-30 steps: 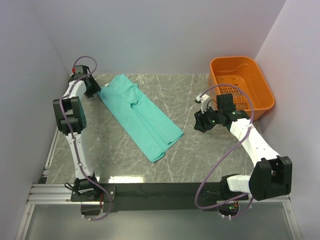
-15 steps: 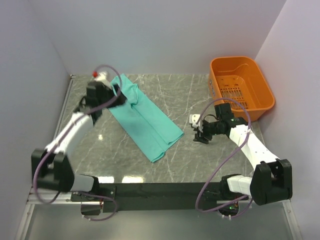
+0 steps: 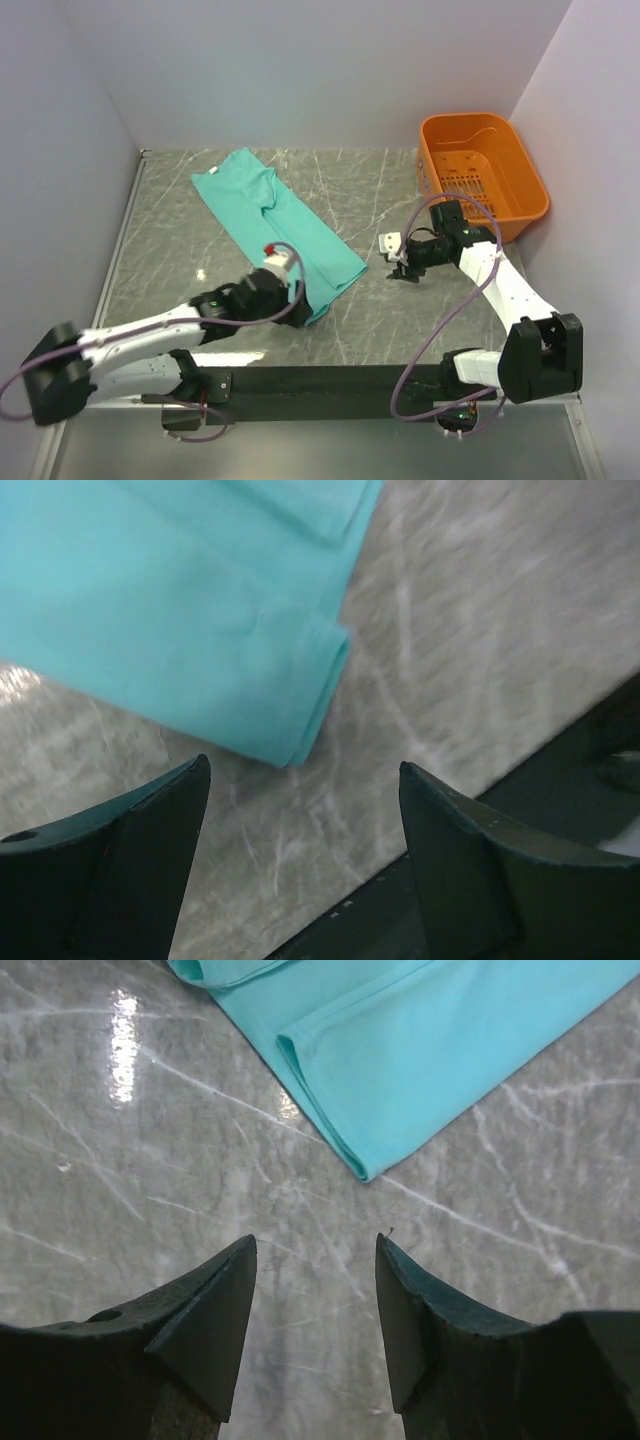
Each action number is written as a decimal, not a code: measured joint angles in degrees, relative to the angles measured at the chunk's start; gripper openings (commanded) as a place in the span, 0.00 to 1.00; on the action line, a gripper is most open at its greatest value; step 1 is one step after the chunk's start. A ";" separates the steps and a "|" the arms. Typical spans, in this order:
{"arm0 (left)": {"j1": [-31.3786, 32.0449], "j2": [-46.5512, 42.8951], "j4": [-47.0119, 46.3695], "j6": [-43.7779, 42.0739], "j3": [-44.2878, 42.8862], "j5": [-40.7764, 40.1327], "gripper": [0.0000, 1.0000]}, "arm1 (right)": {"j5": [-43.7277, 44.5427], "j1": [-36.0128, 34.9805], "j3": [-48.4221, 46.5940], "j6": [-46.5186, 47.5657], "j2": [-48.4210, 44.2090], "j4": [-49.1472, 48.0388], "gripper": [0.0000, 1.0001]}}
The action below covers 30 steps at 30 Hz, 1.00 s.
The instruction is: Fold and stack the t-shirts
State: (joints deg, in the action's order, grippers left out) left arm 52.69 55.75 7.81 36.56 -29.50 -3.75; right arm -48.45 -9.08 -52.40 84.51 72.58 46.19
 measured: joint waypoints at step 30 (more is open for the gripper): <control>17.86 41.92 14.19 -8.98 -25.49 -25.99 0.50 | -5.16 15.67 2.69 1.57 -2.54 8.98 0.56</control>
State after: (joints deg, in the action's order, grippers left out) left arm 70.54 97.67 22.00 27.57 -54.98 -29.74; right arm -53.60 6.59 -49.71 86.08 70.04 55.18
